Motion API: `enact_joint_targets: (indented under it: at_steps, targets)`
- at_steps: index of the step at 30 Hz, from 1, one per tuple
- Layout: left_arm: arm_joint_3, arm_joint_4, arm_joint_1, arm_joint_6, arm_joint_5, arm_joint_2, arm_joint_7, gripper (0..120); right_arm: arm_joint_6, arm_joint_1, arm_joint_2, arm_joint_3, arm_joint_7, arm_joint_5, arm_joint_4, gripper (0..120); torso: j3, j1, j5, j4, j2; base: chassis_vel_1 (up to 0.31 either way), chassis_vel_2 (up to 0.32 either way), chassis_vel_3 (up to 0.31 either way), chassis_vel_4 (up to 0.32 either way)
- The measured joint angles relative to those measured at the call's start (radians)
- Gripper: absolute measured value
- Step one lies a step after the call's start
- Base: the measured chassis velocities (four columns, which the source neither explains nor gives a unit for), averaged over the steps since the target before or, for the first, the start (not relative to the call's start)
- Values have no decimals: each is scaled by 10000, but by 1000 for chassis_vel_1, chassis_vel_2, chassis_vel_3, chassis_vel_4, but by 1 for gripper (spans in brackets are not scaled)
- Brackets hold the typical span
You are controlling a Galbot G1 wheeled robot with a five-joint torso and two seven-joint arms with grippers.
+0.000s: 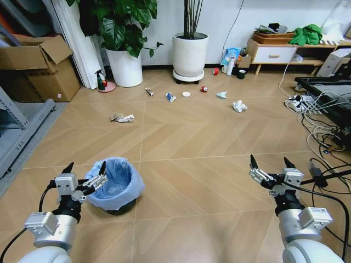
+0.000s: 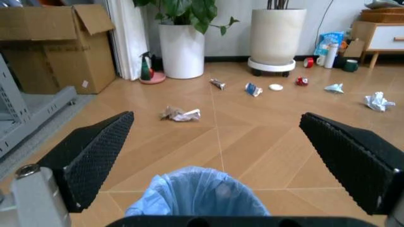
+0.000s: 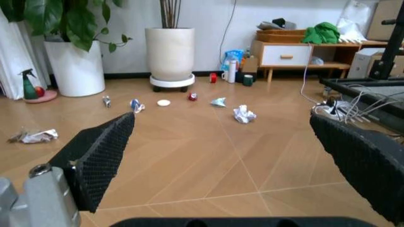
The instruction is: Pick up the trash bin and place the garbage on the floor into it.
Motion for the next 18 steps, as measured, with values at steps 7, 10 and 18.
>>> enact_joint_targets:
  at_steps: [7,10,18]
  targets:
    - [1,81,-96,35,-57,117,0,100,1,17,-33,10,0,-3,-25,100,0,0,0,0,0,0,0,0,0]
    - [2,89,-130,85,-108,174,-2,100,1,29,-42,11,0,-3,-38,100,0,0,0,-1,0,0,0,0,0]
    - [13,119,-191,179,-240,296,-19,100,0,40,-46,11,0,-4,-73,100,0,0,0,0,0,0,0,0,0]
